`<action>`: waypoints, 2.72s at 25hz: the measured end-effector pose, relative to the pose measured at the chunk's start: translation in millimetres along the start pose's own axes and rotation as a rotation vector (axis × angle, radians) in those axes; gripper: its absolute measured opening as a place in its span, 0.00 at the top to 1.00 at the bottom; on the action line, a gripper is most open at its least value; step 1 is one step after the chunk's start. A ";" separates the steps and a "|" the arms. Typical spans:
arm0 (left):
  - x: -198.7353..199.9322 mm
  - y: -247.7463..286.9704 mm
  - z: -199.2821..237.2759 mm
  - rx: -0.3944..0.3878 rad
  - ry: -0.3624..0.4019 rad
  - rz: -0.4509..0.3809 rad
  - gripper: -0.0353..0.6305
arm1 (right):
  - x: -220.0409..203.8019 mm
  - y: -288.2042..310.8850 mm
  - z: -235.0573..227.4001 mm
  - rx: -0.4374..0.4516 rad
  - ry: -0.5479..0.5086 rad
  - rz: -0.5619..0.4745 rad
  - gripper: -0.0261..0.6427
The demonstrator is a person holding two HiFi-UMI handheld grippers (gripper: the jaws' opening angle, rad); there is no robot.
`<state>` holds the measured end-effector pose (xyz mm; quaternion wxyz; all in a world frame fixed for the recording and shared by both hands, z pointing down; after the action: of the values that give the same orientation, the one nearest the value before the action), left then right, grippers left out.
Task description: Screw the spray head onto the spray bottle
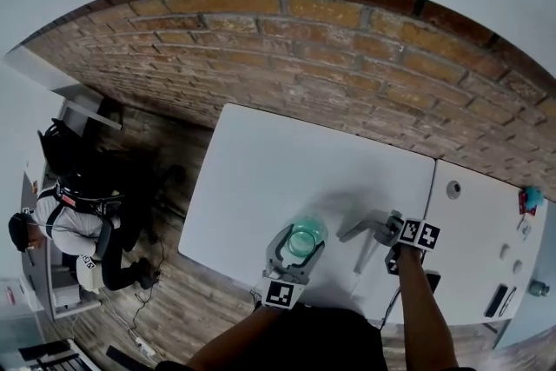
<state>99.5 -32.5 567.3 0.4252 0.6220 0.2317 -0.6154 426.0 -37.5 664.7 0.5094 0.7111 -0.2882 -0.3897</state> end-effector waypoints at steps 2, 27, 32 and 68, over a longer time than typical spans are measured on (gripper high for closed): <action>-0.6 0.0 0.1 -0.007 0.004 0.001 0.46 | -1.9 -7.9 -1.9 0.014 0.003 -0.033 0.86; -9.5 -0.5 2.3 -0.051 0.098 -0.001 0.46 | -4.0 -144.6 28.1 0.166 -0.114 -0.590 0.86; -10.8 0.0 2.6 -0.061 0.111 0.004 0.46 | -1.3 -170.3 32.3 0.169 -0.155 -0.691 0.86; -11.3 0.1 2.0 -0.128 0.134 -0.003 0.46 | 14.8 -304.4 104.5 0.346 -0.173 -0.954 0.86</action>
<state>96.9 -31.5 578.4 0.4468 0.6330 0.2994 -0.5569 349.2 -5.8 353.4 0.1244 0.8024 -0.0332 -0.5828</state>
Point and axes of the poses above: the fingertips, and each gripper's own axes: y forward along the fingers, z to its left, x out of its top, the point moved 8 cm from there along -y, backward along the fingers, and after that the axes turned 15 degrees about -x, right-handed, at the moved point
